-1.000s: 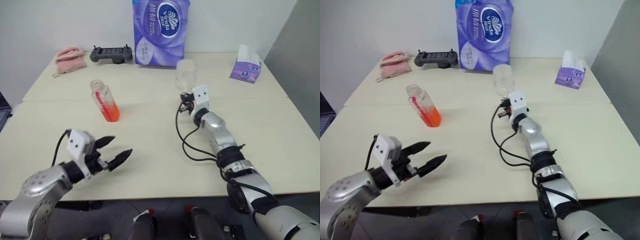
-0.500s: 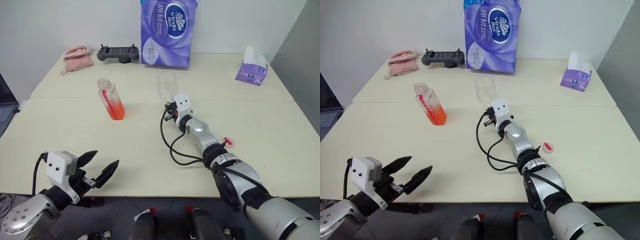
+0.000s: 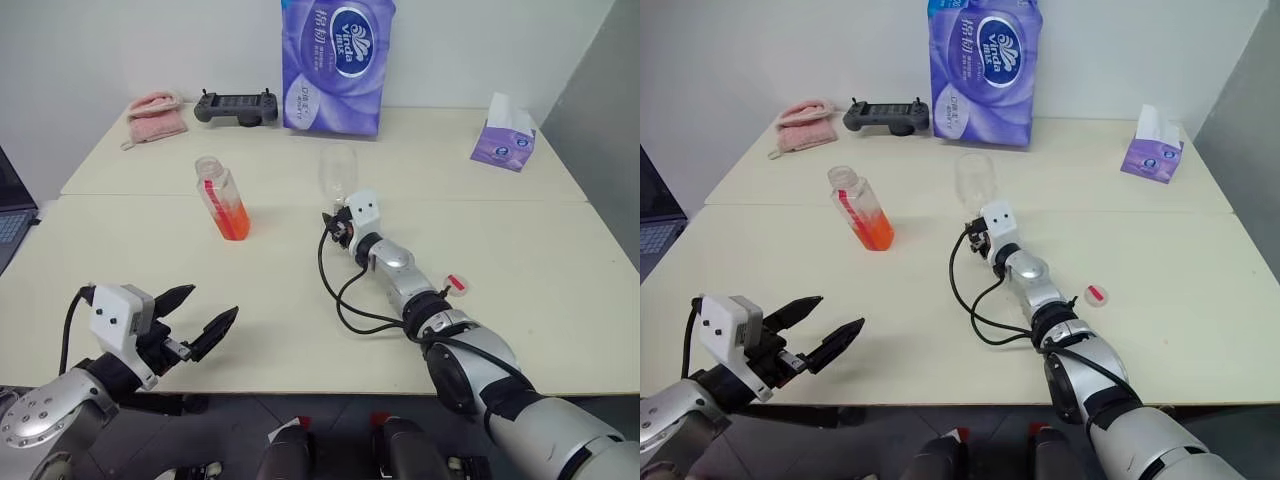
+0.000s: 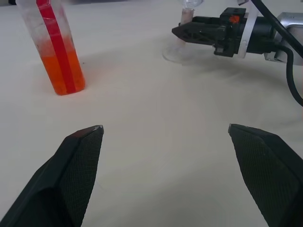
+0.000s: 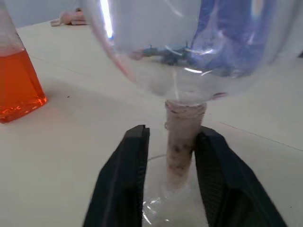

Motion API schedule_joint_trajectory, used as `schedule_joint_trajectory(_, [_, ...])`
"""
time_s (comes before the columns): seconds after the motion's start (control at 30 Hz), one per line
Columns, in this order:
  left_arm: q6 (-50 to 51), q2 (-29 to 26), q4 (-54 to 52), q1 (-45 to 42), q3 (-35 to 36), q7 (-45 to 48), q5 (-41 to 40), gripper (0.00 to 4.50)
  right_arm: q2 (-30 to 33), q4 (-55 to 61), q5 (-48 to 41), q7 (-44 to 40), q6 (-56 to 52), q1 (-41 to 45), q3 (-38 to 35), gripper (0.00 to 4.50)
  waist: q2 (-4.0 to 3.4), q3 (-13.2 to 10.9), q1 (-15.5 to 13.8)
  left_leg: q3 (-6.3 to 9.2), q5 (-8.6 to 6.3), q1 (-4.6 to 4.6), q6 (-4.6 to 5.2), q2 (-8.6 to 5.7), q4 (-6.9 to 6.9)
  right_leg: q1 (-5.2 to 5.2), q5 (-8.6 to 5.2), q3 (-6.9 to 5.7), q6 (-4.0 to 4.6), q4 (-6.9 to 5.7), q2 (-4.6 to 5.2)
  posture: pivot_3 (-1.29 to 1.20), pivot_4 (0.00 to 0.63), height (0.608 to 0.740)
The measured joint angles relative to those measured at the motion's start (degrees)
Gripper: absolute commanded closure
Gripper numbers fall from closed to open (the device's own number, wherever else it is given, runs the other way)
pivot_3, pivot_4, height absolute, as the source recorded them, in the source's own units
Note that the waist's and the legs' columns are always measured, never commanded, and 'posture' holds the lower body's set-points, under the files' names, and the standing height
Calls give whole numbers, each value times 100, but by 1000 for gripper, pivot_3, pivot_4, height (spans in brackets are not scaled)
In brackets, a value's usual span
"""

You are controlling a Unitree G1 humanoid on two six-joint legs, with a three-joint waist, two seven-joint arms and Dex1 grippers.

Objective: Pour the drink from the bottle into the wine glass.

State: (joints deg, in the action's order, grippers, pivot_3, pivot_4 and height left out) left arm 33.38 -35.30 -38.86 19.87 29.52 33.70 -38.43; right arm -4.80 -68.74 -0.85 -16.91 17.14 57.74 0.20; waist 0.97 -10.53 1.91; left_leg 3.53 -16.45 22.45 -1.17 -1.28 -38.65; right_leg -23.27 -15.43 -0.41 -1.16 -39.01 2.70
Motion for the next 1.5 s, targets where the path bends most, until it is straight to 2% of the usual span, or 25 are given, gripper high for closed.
schedule_joint_trajectory(0.13, [20, -51, 141, -74, -9, 72, 0, 0, 88, 24, 7, -17, 92, -196, -3, 232, 0, 0, -3, 0, 1, 1, -1, 0, -1, 0, 0, 0, 0, 1, 0, 0, 150, 740])
schedule_joint_trajectory(0.17, [21, -53, 152, -110, -10, 73, 0, 0, 136, 45, 6, -29, 107, -239, -4, 18, 0, 0, -5, 1, 1, 0, -1, 0, -1, 0, 0, 0, 0, 1, 0, 0, 150, 740])
schedule_joint_trajectory(0.33, [16, -76, 346, -317, -64, 72, 27, 0, 448, 498, 6, -163, 103, -669, -2, 18, 0, 0, 0, -2, 0, 0, -1, 1, 0, 1, 0, 1, 0, 1, 0, 0, 150, 740])
schedule_joint_trajectory(0.43, [-32, -23, 430, -466, -131, -23, 122, 0, 704, 1357, -6, -241, -58, -1174, 9, 18, 0, 0, -10, 0, 0, 1, 0, 1, 0, 1, 0, 1, 0, 1, 2, 0, 150, 740])
schedule_joint_trajectory(0.57, [-287, 282, 736, -555, -219, -338, 461, 0, 1037, 3578, -464, -900, -1044, -2195, 90, 18, -1, 0, -23, 4, -7, 2, 12, 1, 0, 2, 0, -1, -1, 2, 5, 0, 150, 740])
schedule_joint_trajectory(0.7, [-601, 706, 1000, -670, -256, -778, 820, 0, 1858, 6497, -1521, -1927, -3097, -3201, 442, 18, -3, -1, -41, 10, -11, 3, 18, 2, -1, 2, 0, -5, -1, 2, 7, 0, 150, 740])
schedule_joint_trajectory(0.87, [-789, 995, 1267, -918, -367, -1201, 1195, 0, 2948, 8550, -2641, -2532, -4789, -3507, 344, 18, 1, 1, -51, 23, -11, 3, 20, 0, -1, 9, -1, -19, -2, 5, 7, 0, 150, 740])
schedule_joint_trajectory(0.97, [-839, 1009, 1454, -1313, -484, -1415, 1370, 0, 3467, 9167, -3111, -2719, -5412, -3816, 207, 18, 5, 2, -120, 23, -11, 6, 20, -5, -4, 11, -1, -20, -3, 6, 9, 0, 150, 740])
schedule_joint_trajectory(1.1, [-902, 1008, 1762, -1833, -660, -1497, 1512, 0, 3753, 9725, -3511, -2681, -5820, -3984, 20, 18, 7, 3, -160, 20, -11, 6, 20, -2, -5, 9, -1, -20, -3, 5, 7, 0, 150, 740])
schedule_joint_trajectory(1.5, [-1364, 931, 3240, -3246, -1151, -1269, 1882, 0, 3605, 10289, -3887, -1709, -6263, -4032, -300, 18, 10, 3, -170, 19, -9, 10, 16, -3, -7, 7, 0, -21, -4, 5, 3, 0, 150, 740])
